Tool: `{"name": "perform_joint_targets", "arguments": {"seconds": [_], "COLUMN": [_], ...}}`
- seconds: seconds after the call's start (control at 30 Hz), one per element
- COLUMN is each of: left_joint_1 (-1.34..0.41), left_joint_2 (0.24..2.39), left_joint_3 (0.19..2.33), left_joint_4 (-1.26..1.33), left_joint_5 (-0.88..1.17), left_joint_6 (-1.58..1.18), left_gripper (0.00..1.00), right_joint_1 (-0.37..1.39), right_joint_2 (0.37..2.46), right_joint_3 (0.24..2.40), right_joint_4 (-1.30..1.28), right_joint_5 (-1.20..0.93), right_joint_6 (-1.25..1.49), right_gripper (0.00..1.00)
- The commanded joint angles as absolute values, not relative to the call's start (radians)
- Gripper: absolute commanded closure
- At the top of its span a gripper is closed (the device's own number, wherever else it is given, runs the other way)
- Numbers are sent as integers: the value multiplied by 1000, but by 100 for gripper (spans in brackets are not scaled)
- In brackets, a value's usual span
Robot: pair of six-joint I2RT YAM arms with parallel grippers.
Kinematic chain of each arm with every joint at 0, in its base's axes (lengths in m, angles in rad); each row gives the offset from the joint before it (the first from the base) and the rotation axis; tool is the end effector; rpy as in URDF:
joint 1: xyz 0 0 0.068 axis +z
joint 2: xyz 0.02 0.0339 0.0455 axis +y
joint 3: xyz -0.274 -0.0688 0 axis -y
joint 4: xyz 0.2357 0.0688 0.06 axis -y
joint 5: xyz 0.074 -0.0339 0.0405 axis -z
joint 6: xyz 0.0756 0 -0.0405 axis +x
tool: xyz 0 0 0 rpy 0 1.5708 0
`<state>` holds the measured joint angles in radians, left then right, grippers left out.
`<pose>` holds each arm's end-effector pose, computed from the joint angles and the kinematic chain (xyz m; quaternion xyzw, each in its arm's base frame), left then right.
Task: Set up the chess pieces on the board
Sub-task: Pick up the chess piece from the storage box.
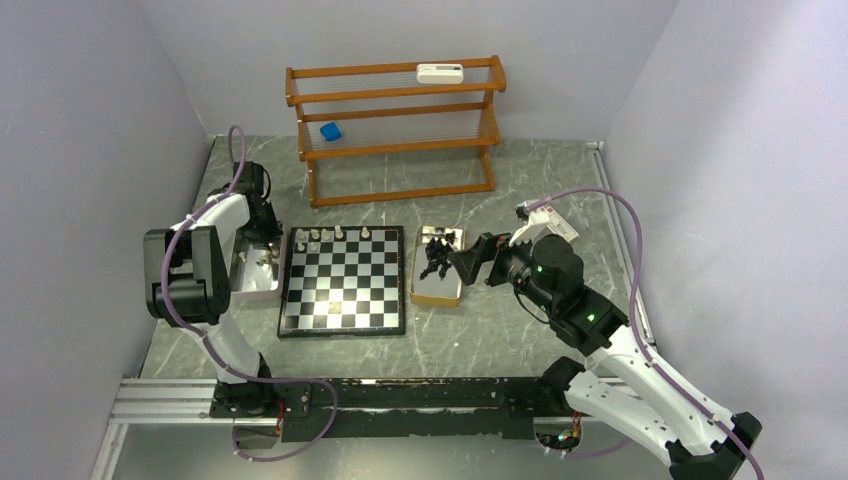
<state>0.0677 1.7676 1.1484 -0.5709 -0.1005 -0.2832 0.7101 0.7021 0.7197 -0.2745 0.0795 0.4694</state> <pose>0.3545 0.0316 0.1557 -0.1805 0.9640 0.0287 0.1932 0.1479 0.1192 0.3166 -0.0709 0.7884 0.3132 0.5246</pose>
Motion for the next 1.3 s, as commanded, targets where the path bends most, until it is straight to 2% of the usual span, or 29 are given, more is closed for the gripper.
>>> {"name": "perform_joint_targets", "arguments": {"seconds": [0.0, 0.33, 0.8, 1.27], "left_joint_1": [68, 67, 68, 38], "left_joint_2": [1781, 1759, 1671, 1556], "left_joint_3": [1142, 1150, 1186, 1242], "left_joint_4": [-560, -585, -641, -695], "left_joint_5": [-85, -96, -122, -42], "left_joint_6": [-275, -273, -286, -251], "left_gripper": [76, 85, 86, 86], "right_joint_1": [714, 714, 714, 714], "right_joint_2": [686, 681, 685, 687], "right_joint_3": [721, 721, 720, 724], "right_joint_4": [-261, -268, -266, -278], "right_joint_5": [99, 100, 86, 78], "right_joint_6": [464, 464, 476, 478], "right_gripper": [5, 4, 5, 4]}}
